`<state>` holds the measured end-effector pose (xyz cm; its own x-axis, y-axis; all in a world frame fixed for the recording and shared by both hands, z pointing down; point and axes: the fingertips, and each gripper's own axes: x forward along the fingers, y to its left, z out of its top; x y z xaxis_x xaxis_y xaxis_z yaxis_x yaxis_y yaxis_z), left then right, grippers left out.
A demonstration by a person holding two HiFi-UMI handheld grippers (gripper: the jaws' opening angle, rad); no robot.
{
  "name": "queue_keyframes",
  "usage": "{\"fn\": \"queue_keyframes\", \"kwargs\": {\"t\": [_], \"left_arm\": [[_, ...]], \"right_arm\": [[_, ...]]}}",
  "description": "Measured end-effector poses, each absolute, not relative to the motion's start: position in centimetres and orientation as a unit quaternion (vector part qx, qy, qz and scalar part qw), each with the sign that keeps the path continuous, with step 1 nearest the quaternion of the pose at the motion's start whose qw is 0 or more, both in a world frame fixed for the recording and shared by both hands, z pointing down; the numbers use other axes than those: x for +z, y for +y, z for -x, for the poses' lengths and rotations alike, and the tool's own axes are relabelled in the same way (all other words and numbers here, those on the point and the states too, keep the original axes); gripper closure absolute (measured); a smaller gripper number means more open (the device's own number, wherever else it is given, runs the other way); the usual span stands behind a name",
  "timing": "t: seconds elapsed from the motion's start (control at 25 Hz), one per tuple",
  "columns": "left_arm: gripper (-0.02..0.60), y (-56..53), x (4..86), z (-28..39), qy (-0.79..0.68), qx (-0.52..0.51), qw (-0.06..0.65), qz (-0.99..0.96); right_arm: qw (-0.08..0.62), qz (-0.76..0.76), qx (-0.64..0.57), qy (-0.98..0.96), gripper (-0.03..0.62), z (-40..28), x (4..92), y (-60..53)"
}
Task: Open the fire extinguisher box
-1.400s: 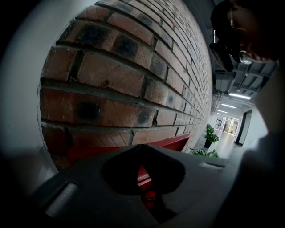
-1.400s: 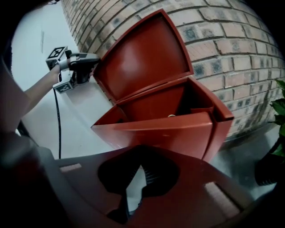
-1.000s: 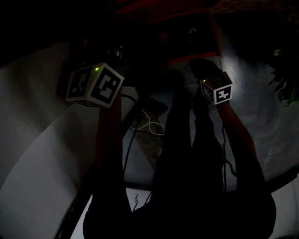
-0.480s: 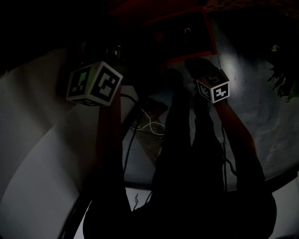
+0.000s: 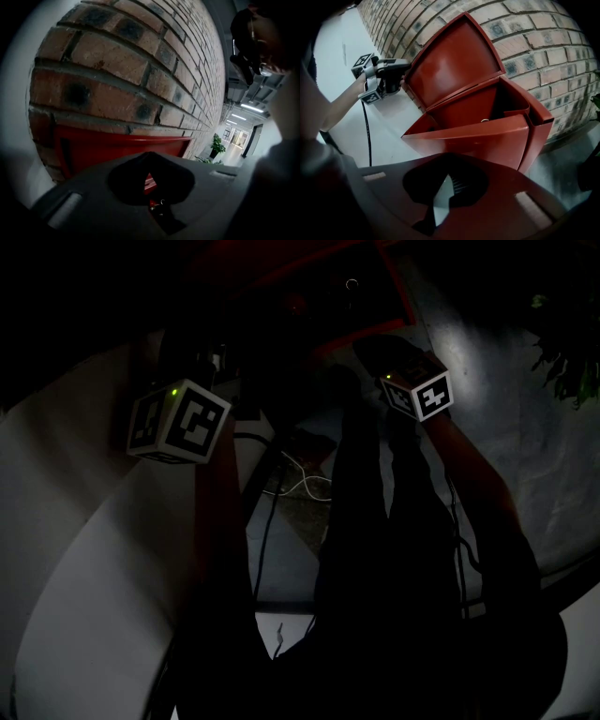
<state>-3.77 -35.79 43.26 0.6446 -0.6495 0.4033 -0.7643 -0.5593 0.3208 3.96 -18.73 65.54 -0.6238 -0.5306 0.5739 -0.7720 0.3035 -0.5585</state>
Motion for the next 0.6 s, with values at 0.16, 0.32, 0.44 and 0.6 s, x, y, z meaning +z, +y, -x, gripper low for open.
{"fn": "queue_keyframes", "kwargs": {"t": [0.16, 0.32, 0.44, 0.6], "left_arm": [[0.581, -34.2, 44.2, 3.6, -0.391, 0.133, 0.243, -0.878], [0.581, -33.3, 43.9, 4.1, -0.383, 0.144, 0.223, -0.885], [0.58, -32.9, 43.9, 4.8, -0.38, 0.15, 0.214, -0.887], [0.581, -32.5, 43.6, 5.4, -0.379, 0.151, 0.202, -0.89]], "right_arm": [[0.143, -0.412, 0.427, -0.792, 0.594, -4.1, 65.4, -18.4], [0.151, -0.416, 0.428, -0.788, 0.594, -4.1, 65.6, -18.5], [0.152, -0.419, 0.427, -0.787, 0.594, -4.2, 65.7, -18.4], [0.149, -0.417, 0.429, -0.787, 0.594, -4.1, 65.9, -18.5]]}}
